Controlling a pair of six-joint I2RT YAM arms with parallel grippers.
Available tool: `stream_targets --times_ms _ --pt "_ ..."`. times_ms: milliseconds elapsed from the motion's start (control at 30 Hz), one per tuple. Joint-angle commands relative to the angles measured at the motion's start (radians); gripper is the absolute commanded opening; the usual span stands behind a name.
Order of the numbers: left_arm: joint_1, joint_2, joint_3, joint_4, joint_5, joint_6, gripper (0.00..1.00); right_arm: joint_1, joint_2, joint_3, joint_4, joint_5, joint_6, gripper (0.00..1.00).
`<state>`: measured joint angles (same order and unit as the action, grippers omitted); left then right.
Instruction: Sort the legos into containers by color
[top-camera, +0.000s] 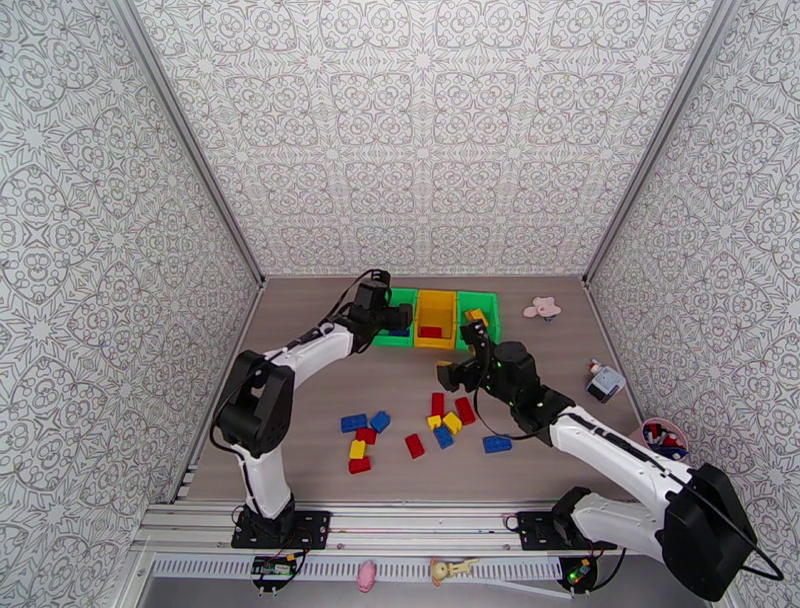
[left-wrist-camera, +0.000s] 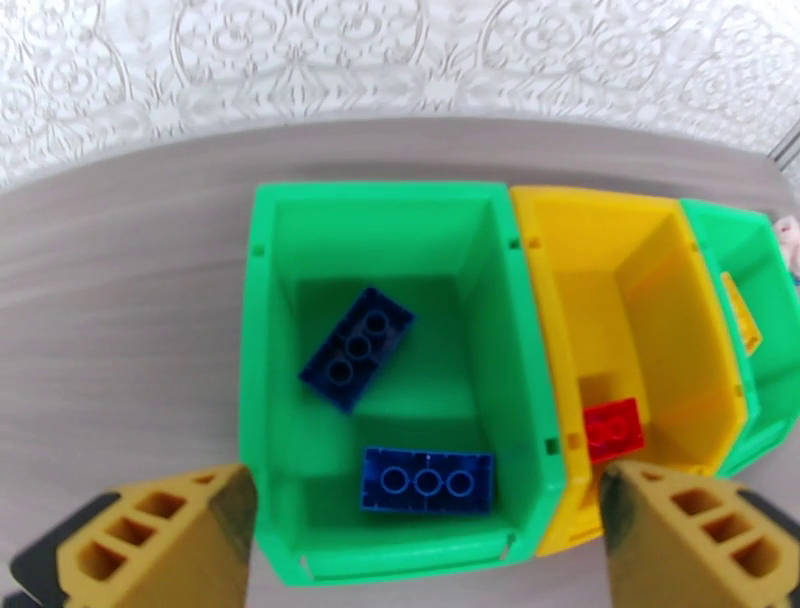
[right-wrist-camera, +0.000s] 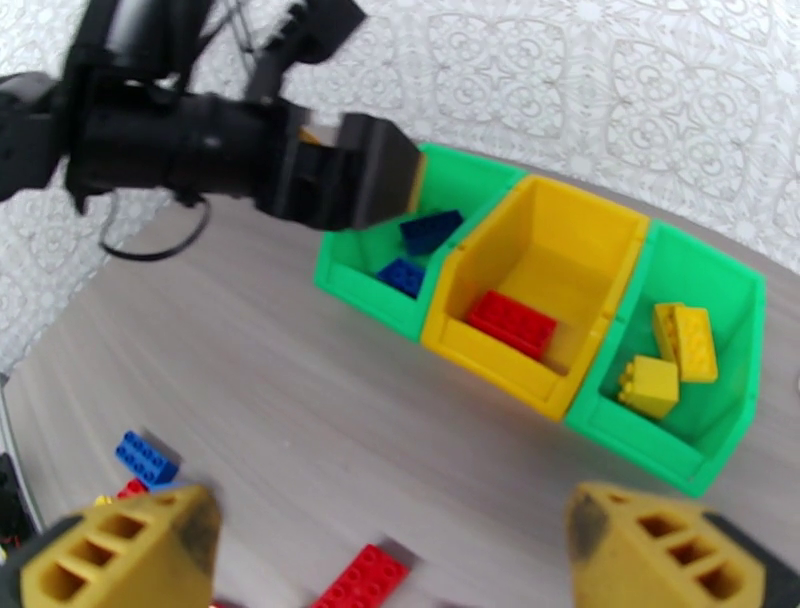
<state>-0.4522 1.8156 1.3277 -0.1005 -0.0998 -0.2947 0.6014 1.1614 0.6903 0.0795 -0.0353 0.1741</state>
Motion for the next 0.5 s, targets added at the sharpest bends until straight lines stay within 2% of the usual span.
stream_targets --times_ms 0,200,333,467 --pt "-0.024 -0.113 -0.069 0.004 0.003 0.05 0.99 0.005 -0.027 0.025 -0.085 0.109 0.033 0.94" --pt "-0.076 -0.315 -0.245 0.044 0.071 0.145 1.0 0.005 -0.026 0.049 -0.193 0.182 0.028 0.94" --pt "-0.106 -0.453 -0.376 0.068 0.174 0.187 1.0 0.005 -0.01 0.084 -0.28 0.222 0.076 0.94" --pt "-0.154 -0.578 -0.497 0.098 0.26 0.302 1.0 0.005 0.0 0.108 -0.351 0.252 0.114 1.0"
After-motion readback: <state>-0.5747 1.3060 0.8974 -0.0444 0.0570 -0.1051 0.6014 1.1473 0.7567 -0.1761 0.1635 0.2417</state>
